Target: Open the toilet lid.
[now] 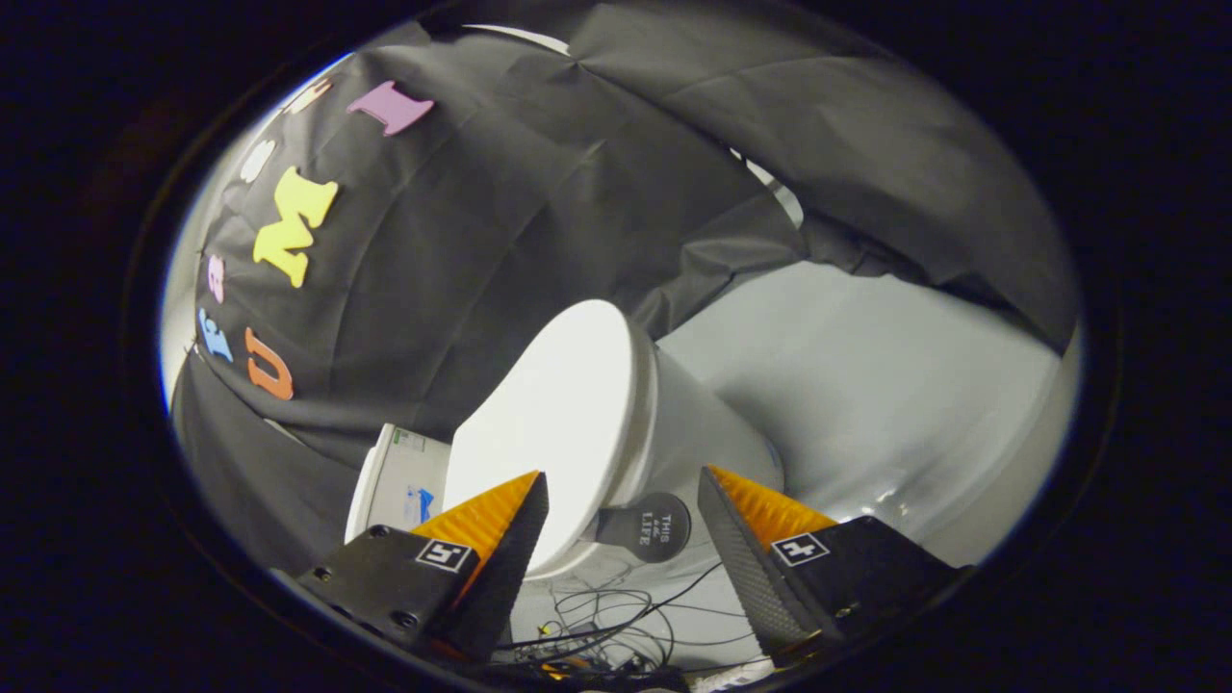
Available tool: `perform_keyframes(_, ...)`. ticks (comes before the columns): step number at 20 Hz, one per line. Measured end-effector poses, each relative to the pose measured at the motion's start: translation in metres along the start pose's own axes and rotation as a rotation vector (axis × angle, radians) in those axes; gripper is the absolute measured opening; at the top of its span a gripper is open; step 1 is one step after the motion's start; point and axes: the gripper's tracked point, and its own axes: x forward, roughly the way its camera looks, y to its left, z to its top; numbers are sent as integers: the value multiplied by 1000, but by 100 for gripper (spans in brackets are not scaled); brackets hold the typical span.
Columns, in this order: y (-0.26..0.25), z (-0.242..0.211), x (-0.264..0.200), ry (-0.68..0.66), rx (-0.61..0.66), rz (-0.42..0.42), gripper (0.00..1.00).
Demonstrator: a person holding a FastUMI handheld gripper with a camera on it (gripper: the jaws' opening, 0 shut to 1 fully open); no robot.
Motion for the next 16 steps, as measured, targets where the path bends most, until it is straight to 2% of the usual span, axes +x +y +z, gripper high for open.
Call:
perform_keyframes(5, -8, -7, 3, 24, 139, 51, 89)
perform_keyframes(9, -11, -21, 9, 76, 203, 75, 81)
perform_keyframes(11, -12, -22, 9, 81, 225, 90, 73)
perform_keyframes(16, -12, -18, 10, 90, 312, 108, 27)
